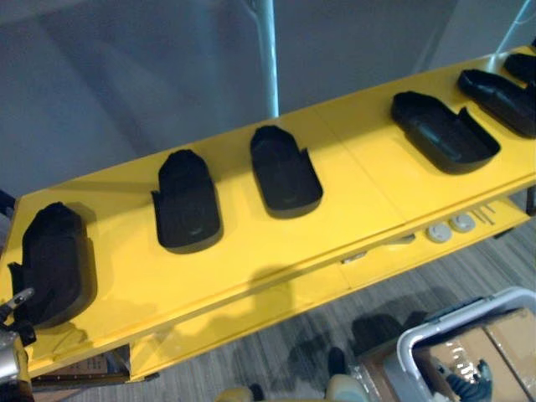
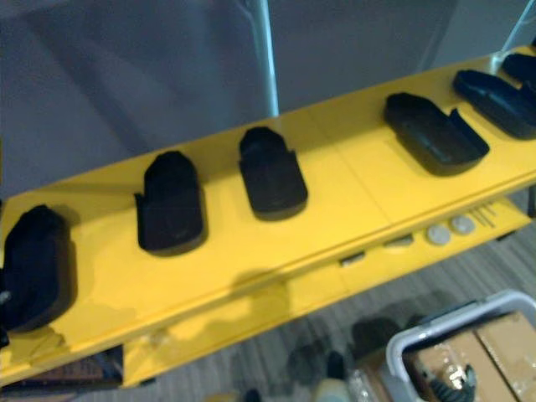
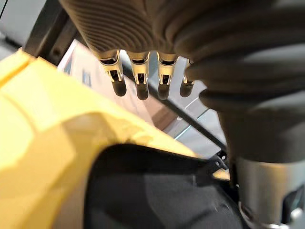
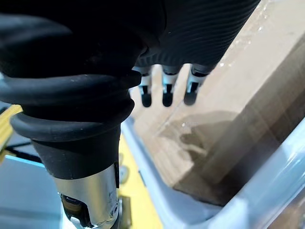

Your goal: Walk over and take plastic housings, then place them on the shelf

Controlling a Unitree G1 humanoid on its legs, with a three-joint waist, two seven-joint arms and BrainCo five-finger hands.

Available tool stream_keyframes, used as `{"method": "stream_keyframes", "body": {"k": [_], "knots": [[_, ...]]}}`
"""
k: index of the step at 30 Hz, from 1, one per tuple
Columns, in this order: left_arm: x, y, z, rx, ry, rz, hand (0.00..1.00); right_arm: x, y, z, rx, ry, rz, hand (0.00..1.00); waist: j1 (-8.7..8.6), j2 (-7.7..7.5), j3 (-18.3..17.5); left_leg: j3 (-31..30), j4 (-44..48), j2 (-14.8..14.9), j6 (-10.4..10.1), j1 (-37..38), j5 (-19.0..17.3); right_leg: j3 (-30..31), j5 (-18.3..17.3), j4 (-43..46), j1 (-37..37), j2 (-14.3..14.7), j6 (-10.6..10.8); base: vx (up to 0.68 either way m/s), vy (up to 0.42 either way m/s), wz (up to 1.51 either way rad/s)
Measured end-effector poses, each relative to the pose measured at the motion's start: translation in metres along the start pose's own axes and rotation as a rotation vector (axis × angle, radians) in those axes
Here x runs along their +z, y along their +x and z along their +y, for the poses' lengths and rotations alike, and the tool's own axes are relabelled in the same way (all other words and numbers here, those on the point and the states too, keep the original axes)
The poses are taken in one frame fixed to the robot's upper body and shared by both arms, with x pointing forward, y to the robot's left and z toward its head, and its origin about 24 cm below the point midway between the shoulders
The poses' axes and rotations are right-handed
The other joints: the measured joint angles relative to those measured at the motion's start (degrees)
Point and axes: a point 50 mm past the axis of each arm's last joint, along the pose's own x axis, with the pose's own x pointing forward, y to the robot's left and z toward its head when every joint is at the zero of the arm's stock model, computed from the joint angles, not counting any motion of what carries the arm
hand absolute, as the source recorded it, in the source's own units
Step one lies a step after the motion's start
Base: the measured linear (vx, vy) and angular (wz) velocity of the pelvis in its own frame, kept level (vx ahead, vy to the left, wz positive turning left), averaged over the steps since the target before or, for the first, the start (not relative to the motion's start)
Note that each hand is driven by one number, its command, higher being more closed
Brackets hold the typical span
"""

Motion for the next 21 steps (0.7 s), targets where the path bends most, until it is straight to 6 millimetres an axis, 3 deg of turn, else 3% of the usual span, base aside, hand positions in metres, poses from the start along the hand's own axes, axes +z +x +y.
{"method": "stream_keyframes", "body": {"k": [11, 21], "knots": [[0.035, -0.007, -0.027, -0.085, -0.417, -0.187, 0.00, 0.014, 0.007, 0.011, 0.038, 0.038, -0.048, 0.00, -0.03, -0.83, 4.94, -0.15, 1.58, 0.25, -0.01, -2.04, -0.04, 0.15, -0.89, 3.03, -2.94, 0.02, -0.82, -0.01, 0.000, 0.00], [0.034, -0.013, -0.035, -0.081, -0.430, -0.207, 0.00, 0.012, 0.007, 0.014, 0.051, 0.043, -0.045, 0.00, 0.06, -1.53, 6.13, -0.15, 2.13, 0.72, -0.05, -2.21, -0.51, 0.14, -2.71, 5.73, -3.68, 0.22, -1.25, -0.01, 0.001, 0.00]]}}
